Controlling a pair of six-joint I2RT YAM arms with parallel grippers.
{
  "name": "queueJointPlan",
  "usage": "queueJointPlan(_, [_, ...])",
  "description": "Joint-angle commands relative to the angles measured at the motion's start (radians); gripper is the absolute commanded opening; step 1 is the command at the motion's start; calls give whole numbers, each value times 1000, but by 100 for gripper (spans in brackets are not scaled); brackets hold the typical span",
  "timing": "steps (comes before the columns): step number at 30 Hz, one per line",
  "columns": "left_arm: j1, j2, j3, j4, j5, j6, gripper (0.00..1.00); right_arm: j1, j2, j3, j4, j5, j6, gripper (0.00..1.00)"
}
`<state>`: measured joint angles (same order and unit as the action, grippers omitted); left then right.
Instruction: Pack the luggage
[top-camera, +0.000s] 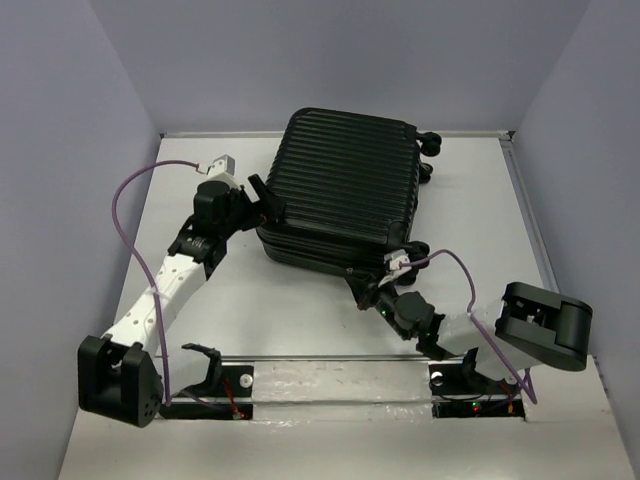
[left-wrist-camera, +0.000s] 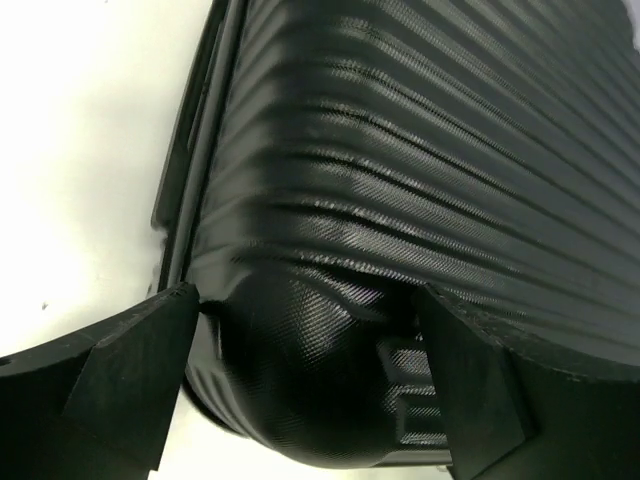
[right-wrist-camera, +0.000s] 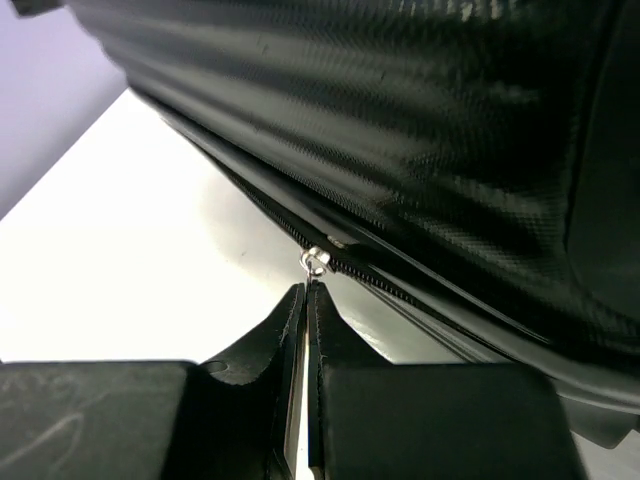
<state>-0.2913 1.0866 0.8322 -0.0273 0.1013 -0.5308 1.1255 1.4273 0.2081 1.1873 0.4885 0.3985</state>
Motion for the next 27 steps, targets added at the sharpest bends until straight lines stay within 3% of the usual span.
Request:
queueJointPlan(1, [9,76,18,128,101,8,99,25,-41,36,25,-60,23,7])
queueJointPlan(6, [-20,182,-36,272,205,-66,99,25,-41,71,-34,-79,8,7])
queueJointPlan(9, [-156,214,-51,356,175,-100,98,25,4,160,-92,-125,-7,7])
queueJointPlan(13, [-235,225,-44,402,254,-153,98,25,178,391,-120,-328,-23,7])
queueJointPlan(22, [-189,23,42,93,325,-44,98,16,409,690,-149,-603,-93,7])
queueJointPlan(27, [-161,-99,24,-21,253,-29,99,16,548,855,-161,-588,-35,7])
